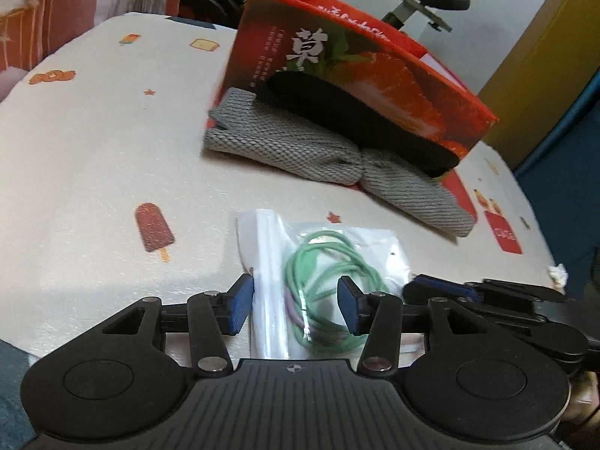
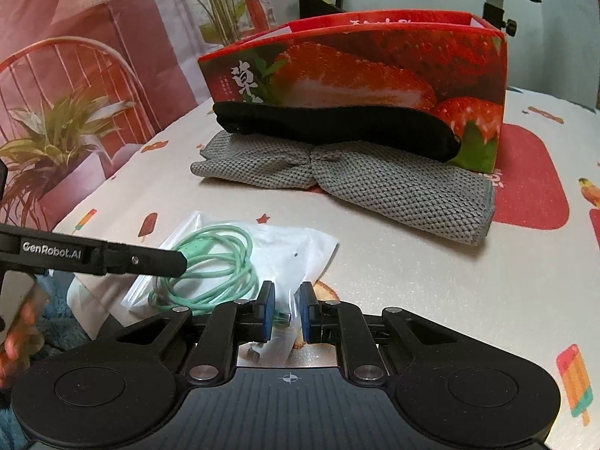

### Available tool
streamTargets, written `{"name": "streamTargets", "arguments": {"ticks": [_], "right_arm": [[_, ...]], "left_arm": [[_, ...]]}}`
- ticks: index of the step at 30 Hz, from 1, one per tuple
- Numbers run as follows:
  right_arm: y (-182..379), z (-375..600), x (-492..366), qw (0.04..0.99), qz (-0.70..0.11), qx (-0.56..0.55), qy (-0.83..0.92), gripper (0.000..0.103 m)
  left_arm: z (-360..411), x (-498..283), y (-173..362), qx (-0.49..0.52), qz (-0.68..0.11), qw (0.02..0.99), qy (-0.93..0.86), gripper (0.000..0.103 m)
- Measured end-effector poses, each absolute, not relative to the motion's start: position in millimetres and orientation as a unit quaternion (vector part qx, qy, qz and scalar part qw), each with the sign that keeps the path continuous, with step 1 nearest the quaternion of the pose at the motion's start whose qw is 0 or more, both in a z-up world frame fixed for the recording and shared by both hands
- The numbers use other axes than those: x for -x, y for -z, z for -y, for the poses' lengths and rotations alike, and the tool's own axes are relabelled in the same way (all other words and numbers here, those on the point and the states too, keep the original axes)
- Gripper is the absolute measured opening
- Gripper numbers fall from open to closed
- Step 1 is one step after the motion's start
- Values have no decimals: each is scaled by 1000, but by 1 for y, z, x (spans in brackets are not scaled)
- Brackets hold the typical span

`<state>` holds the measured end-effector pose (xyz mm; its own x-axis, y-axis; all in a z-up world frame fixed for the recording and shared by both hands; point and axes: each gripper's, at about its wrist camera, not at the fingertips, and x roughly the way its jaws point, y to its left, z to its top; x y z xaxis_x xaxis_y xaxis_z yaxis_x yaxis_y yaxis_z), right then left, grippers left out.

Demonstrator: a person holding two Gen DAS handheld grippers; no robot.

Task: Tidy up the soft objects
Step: 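Lift the cable bag with both tools up over the red box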

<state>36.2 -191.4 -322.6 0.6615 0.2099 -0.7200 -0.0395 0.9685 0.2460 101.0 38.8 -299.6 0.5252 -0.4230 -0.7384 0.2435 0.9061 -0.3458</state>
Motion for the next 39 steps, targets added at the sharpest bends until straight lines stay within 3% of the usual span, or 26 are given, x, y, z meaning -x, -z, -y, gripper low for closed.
{"name": "streamTargets", "arguments": {"ticks": [4, 6, 32, 34, 39], "right_arm": [[321, 196, -35, 904, -405, -121, -65, 23], [320, 200, -34, 904, -401, -135, -60, 30], [326, 219, -39, 881, -408, -237, -34, 32], [328, 220, -39, 880, -403, -248, -37, 32], [323, 216, -37, 889, -396, -225, -46, 9]], "left_arm": [[-36, -97, 301, 102, -447, 865, 205, 32], [-37, -99, 304, 110, -449, 862, 208, 31], [-20, -95, 306, 67, -446, 860, 237, 31], [-18, -93, 306, 61, -445, 861, 240, 30], [-21, -93, 306, 77, -447, 858, 240, 30]]}}
